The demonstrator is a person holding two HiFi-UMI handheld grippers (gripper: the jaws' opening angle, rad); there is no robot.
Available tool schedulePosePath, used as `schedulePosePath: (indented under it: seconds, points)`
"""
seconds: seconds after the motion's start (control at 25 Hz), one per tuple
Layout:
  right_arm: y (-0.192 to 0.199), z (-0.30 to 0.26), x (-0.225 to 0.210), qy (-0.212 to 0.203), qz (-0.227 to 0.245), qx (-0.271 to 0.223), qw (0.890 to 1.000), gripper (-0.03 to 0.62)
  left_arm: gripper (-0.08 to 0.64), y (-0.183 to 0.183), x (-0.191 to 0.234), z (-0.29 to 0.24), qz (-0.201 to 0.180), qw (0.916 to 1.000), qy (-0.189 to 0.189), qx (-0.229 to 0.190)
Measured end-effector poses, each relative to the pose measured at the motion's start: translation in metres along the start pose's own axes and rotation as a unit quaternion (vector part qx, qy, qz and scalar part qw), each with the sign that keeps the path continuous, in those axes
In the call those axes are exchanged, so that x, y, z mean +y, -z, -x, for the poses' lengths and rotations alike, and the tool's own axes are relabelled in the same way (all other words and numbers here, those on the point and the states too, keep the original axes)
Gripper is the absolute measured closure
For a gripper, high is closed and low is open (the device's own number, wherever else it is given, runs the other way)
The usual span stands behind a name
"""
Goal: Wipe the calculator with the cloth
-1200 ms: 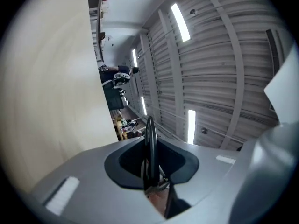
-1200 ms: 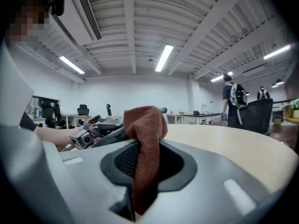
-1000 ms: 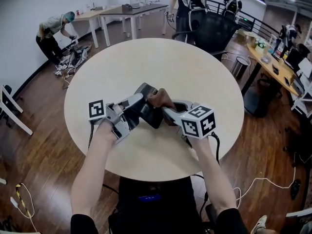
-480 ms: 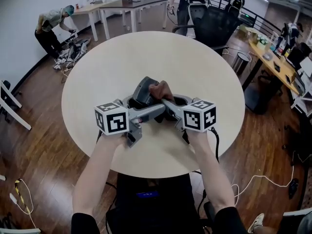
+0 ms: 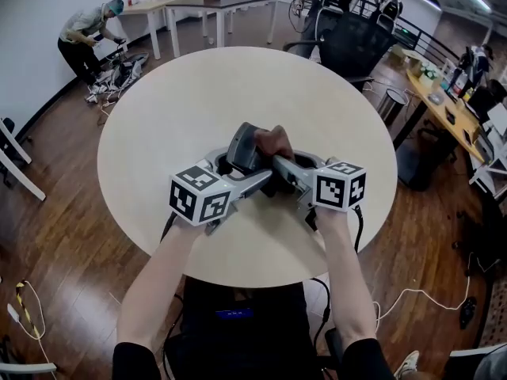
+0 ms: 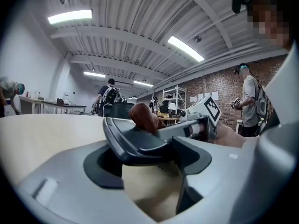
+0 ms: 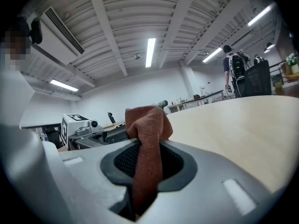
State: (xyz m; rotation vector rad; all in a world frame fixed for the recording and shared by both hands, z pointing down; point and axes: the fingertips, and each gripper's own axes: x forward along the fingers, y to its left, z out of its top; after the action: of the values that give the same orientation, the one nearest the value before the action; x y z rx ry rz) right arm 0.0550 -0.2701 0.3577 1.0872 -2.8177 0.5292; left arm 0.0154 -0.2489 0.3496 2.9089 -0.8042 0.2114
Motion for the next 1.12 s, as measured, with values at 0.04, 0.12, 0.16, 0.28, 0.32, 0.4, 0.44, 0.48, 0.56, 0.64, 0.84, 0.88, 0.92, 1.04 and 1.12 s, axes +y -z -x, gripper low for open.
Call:
schedulePosePath:
  seconds: [0.04,0.12,0.16,0.28,0.32,0.4,0.44,0.48,0.56,0.64,0.84,0.88,0.92,1.04,1.12]
  points:
    - [-0.004,0.004,-0.001,0.006,0.011,0.001,1.000,0.508,0.246,0.001,-0.002,-0.001,-0.004,1.0000,0.002,0.001]
    - [-0.021,0.012,0.010,0.011,0.061,0.006,0.998,0.508,0.253,0.001,-0.005,-0.001,-0.017,0.9998,0.006,0.004]
    - [-0.033,0.012,0.025,0.002,0.097,0.013,0.995,0.508,0.255,0.000,-0.006,0.000,-0.025,0.9997,0.008,0.005]
    - [-0.048,-0.001,0.084,-0.044,0.212,0.080,0.973,0.508,0.266,-0.002,-0.011,0.000,-0.059,0.9982,0.009,0.010]
    - [-0.043,-0.007,0.098,-0.053,0.244,0.113,0.962,0.508,0.271,-0.003,-0.014,-0.001,-0.072,0.9972,0.010,0.013]
    - [-0.031,-0.015,0.112,-0.054,0.293,0.168,0.940,0.508,0.278,-0.005,-0.021,-0.003,-0.094,0.9954,0.013,0.017]
    - [-0.028,-0.017,0.111,-0.046,0.310,0.182,0.932,0.508,0.279,-0.006,-0.023,-0.003,-0.099,0.9948,0.015,0.018]
    - [-0.028,-0.016,0.107,-0.034,0.320,0.190,0.928,0.508,0.280,-0.006,-0.024,-0.003,-0.103,0.9944,0.016,0.017]
    - [-0.033,-0.015,0.093,-0.004,0.329,0.195,0.924,0.508,0.281,-0.006,-0.025,-0.003,-0.110,0.9936,0.019,0.015]
    - [-0.044,-0.013,0.069,0.038,0.333,0.192,0.922,0.508,0.282,-0.006,-0.025,-0.001,-0.117,0.9929,0.019,0.013]
    - [-0.067,0.006,0.048,0.087,0.334,0.147,0.927,0.508,0.284,-0.006,-0.026,-0.001,-0.121,0.9923,0.023,0.011]
    - [-0.068,0.009,0.061,0.068,0.332,0.135,0.931,0.508,0.284,-0.007,-0.025,-0.001,-0.118,0.9926,0.023,0.010]
    - [-0.065,0.011,0.079,0.040,0.326,0.125,0.936,0.508,0.284,-0.008,-0.024,-0.001,-0.115,0.9930,0.022,0.008]
    - [-0.039,0.005,0.128,-0.039,0.323,0.134,0.936,0.508,0.284,-0.005,-0.020,0.003,-0.109,0.9939,0.019,0.001]
    - [-0.020,-0.004,0.139,-0.045,0.349,0.164,0.922,0.508,0.284,-0.004,-0.019,0.006,-0.112,0.9936,0.018,-0.001]
